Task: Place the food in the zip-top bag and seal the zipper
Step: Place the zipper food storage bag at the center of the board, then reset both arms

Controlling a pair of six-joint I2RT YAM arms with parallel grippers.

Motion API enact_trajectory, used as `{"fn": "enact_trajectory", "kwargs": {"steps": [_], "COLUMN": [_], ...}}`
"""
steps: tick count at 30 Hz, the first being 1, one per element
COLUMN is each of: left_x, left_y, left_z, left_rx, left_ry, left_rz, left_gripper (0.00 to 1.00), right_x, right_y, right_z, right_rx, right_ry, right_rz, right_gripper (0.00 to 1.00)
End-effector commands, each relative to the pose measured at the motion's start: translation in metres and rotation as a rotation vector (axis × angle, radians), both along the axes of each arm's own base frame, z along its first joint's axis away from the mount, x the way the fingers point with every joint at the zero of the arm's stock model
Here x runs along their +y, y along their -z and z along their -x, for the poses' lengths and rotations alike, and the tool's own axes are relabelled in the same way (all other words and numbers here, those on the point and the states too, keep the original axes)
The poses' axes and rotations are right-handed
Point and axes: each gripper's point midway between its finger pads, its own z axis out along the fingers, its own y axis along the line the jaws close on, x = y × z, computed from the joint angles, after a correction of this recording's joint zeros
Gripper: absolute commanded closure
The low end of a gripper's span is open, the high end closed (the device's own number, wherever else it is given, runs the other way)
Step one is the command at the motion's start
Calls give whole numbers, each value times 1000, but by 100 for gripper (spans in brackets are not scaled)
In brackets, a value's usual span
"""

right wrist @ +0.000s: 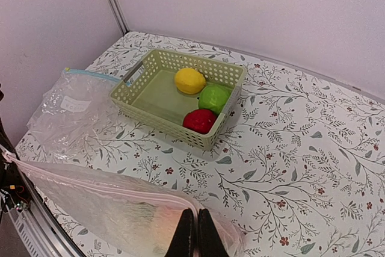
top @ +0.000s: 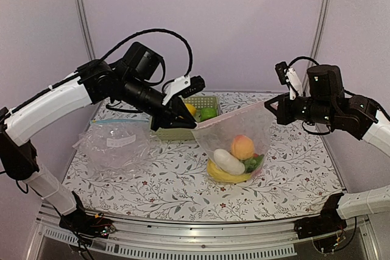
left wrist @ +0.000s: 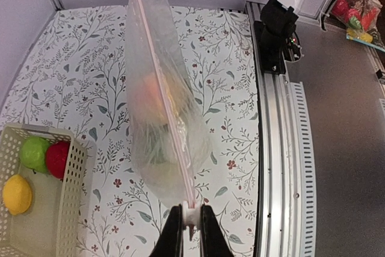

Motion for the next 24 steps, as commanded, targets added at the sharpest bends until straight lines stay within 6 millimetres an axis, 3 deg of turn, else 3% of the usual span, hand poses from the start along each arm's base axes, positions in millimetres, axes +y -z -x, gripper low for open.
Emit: {"fn": "enact_trajectory", "kwargs": {"steps": [1,3,6,11,15,17,21,24], "left_x": [15,12,8,6,14,22,36,50], "left_y": [5,5,2,-11,-30,-37,-40,-39], "left_z": [1,-5,-11,-22,-33,-40,-56,-70], "left_rx": [46,51,54,31,-11,-10,17,17], "left_ry": [-43,-80,-121,-201,-280,-331,-425,-513], "left_rz": [-25,-10,29,117,201,231,252,252], "left_gripper": [83,54,27,2,1,1,1,1], "right_x": [-8,4,24,26,18,11,-15,-23], "right_y": [-6,-3,-2,-2,-9,-18,-29,-38], "right_z": [-4,3,18,22,21,18,2,-6], "right_rx": [-20,-8,14,5,-26,-53,-91,-109], "right_ry": [4,-79,-222,-248,-214,-172,0,65], "right_rz": [1,-2,-28,-27,-34,-40,-12,-6], "right_gripper": [100,90,60,28,15,2,1,1]}}
